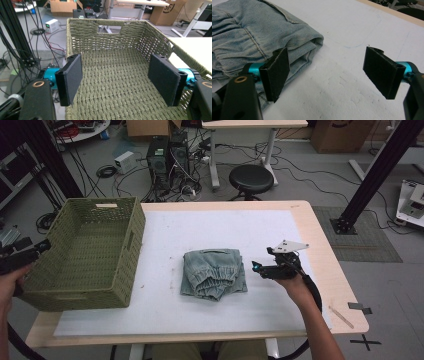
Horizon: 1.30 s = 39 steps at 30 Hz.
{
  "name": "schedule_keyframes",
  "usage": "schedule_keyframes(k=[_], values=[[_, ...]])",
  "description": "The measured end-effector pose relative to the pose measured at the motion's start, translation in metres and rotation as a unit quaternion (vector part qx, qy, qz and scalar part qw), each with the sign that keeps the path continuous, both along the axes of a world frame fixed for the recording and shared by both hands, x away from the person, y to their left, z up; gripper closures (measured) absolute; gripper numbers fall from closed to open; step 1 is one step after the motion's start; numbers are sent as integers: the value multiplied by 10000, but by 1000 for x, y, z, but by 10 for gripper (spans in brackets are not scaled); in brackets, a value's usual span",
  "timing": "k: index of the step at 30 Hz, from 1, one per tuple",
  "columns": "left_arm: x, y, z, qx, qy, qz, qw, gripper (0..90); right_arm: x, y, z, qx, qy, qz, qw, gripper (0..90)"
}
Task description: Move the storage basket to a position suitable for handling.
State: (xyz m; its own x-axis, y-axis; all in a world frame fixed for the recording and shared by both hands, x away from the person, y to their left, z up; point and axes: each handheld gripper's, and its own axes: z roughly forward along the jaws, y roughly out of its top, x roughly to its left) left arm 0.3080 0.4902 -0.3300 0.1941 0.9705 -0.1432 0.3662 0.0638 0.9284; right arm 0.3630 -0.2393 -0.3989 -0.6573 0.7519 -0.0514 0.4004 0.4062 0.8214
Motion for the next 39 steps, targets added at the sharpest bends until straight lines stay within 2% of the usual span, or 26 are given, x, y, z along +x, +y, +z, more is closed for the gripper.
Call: schedule_keyframes(k=[7, 12, 15, 19, 23, 27, 30, 39], values=[[10, 11, 1, 15, 326, 67, 9994, 305, 1, 3, -1, -28, 19, -45, 10000, 220], [19, 12, 1, 26, 571, -24, 9984, 323, 2, 6, -2, -58, 37, -53, 10000, 220], [21, 11, 2, 29, 595, -34, 9982, 332, 2, 7, -2, -55, 30, -48, 10000, 220], [21, 14, 2, 57, 497, 20, 9987, 332, 2, 7, -3, -37, 52, -66, 10000, 220], [26, 15, 2, 118, 572, 27, 9983, 333, 3, 8, -4, -61, 53, -53, 10000, 220], [35, 11, 2, 173, 738, -58, 9971, 353, 4, 11, -4, -72, 77, -30, 9999, 220], [41, 11, -1, 183, 841, -27, 9963, 353, 4, 12, -5, -85, 78, -38, 9999, 220], [43, 24, -2, 163, 1014, 104, 9947, 353, 4, 10, -6, -103, 109, -102, 9998, 220]])
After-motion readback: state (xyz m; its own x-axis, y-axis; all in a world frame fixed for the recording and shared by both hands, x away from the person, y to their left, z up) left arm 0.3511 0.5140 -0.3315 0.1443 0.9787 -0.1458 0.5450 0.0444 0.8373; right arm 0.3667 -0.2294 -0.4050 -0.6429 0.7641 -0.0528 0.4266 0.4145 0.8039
